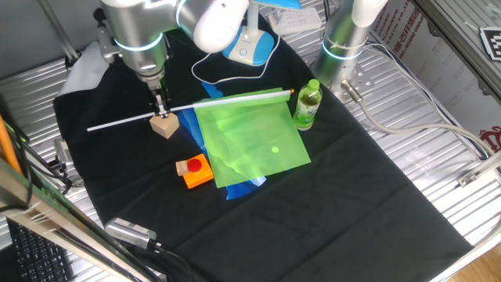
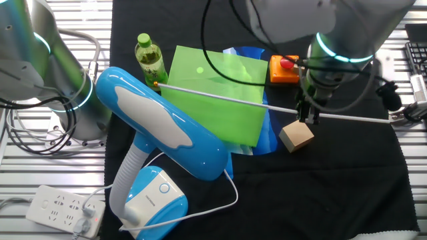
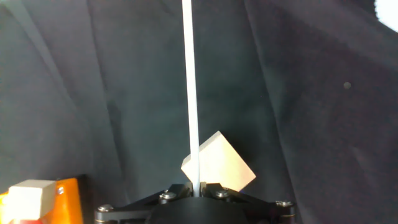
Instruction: Wave the flag
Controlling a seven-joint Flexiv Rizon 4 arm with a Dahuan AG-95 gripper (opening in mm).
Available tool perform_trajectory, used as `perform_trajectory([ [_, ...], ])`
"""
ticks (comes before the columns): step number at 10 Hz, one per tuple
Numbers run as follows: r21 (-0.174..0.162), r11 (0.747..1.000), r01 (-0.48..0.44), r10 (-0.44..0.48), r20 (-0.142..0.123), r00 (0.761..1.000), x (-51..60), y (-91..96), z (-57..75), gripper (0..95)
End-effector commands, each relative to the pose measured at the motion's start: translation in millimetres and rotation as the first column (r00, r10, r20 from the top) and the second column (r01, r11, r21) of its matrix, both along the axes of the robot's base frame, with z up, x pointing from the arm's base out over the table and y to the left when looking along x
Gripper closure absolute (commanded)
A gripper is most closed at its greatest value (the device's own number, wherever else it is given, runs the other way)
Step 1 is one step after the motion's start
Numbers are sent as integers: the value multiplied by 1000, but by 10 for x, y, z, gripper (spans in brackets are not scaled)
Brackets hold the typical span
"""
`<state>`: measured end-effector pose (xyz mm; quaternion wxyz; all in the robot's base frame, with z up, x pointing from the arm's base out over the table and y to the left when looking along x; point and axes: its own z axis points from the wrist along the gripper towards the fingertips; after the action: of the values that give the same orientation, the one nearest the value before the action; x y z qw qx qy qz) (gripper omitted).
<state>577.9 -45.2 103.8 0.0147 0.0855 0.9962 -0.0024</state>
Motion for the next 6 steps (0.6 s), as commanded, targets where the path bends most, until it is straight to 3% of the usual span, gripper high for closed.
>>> perform_trajectory([
  [1,-1,1000,-3,3,4,1000,-10,-6,-45,950],
  [6,3,1000,-14,13,12,1000,-57,-49,-105,950],
])
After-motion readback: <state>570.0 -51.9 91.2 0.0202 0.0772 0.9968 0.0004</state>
